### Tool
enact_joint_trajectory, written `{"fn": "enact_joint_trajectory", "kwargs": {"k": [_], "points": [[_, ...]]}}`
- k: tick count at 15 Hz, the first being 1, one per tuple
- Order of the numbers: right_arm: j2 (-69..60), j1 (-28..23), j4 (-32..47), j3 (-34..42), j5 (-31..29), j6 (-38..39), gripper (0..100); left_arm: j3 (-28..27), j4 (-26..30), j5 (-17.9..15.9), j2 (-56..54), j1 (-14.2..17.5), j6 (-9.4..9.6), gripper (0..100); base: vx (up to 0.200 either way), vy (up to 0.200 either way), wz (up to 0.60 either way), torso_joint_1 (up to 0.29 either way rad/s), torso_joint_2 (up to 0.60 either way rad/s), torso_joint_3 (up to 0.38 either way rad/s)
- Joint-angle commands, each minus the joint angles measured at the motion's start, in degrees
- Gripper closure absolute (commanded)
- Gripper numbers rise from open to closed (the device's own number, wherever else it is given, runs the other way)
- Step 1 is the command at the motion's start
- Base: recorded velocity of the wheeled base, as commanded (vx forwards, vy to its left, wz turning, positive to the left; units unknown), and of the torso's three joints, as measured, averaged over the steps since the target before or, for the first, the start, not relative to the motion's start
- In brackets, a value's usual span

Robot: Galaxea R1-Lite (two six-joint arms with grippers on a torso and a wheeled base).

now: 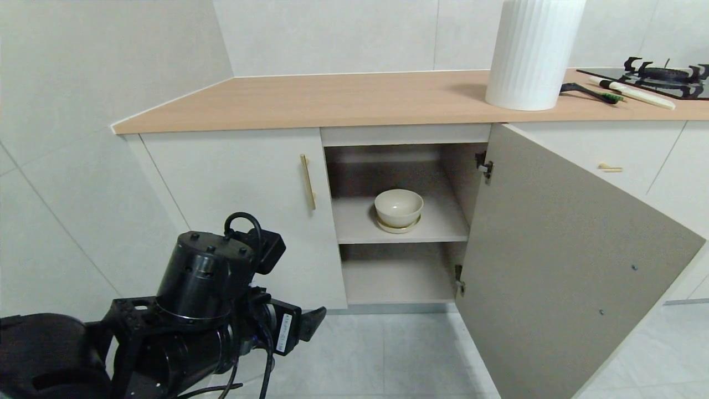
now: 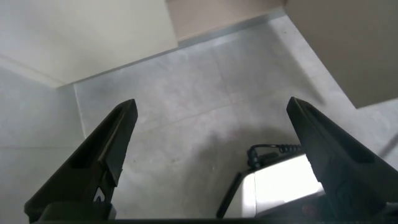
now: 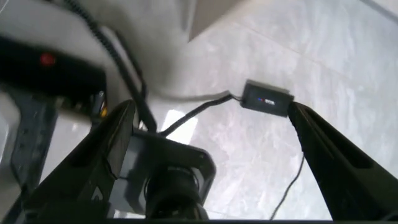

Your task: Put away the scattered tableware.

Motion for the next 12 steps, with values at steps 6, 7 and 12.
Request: {"fn": "enact_joint_trajectory", "kwargs": {"k": [6, 7, 12], "points": [[2.2, -27.2, -2.4, -5.6, -0.9, -5.6, 0, 0.0, 0.0, 0.1, 0.4, 0.1, -0.01, 0, 0.0, 0.0, 0.0, 0.0, 0.0, 0.0], [3.4, -30.7, -5.0, -5.3, -0.8, -7.2, 0, 0.0, 0.0, 0.1, 0.4, 0.1, -0.01, 0, 0.0, 0.0, 0.0, 0.0, 0.0, 0.0], [11.4, -38.2, -15.3, -4.6, -0.8, -7.4, 0, -0.1, 0.0, 0.1, 0.4, 0.1, -0.1, 0, 0.0, 0.0, 0.0, 0.0, 0.0, 0.0]]}}
